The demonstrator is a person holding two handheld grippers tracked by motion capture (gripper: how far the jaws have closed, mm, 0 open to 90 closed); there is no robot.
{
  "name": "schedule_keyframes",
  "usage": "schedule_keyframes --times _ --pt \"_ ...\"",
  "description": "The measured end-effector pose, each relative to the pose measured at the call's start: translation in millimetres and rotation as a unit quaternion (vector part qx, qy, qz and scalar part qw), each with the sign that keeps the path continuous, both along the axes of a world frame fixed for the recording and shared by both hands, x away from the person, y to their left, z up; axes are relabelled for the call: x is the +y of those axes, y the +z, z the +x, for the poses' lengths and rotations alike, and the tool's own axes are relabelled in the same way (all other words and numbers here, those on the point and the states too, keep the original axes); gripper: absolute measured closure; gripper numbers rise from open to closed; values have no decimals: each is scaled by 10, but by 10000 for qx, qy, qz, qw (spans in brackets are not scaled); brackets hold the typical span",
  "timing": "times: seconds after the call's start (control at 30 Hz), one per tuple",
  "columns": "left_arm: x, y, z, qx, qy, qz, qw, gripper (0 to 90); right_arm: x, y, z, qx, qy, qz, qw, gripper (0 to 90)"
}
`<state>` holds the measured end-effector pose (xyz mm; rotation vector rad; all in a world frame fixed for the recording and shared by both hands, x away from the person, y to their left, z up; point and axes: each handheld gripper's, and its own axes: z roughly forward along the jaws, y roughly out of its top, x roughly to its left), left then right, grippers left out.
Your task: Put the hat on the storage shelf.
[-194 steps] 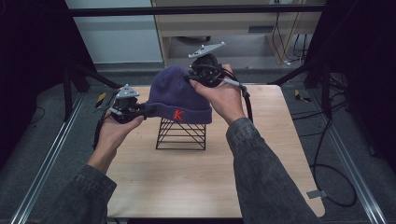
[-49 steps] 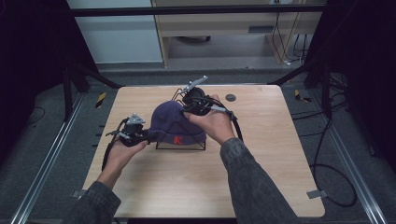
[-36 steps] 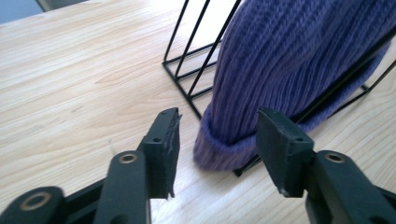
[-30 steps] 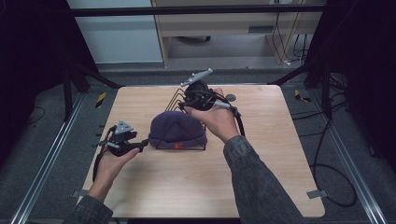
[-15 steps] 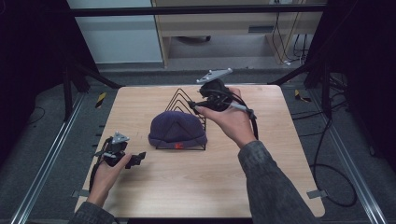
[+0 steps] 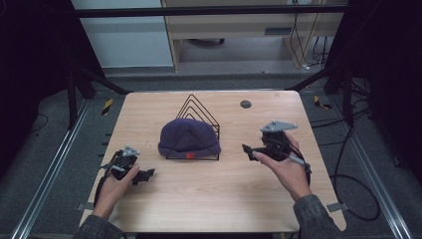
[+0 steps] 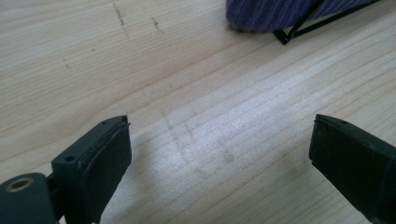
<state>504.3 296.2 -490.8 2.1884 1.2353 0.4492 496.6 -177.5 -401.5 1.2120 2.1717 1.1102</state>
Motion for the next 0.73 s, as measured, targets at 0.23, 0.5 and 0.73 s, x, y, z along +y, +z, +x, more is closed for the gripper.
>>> schedule_keyframes --times 0.23,0.5,0.73 --pt "-51 -61 11 91 -71 109 9999 21 -276 -634 -65 497 -258 196 9982 107" --pt "-31 -96 -11 -62 -50 32 10000 0 -227 -905 -115 807 -178 -203 9964 95" --pt "-18 -113 -28 -159 -64 -19 9999 0 -111 -1028 -175 760 -108 -635 9950 82"
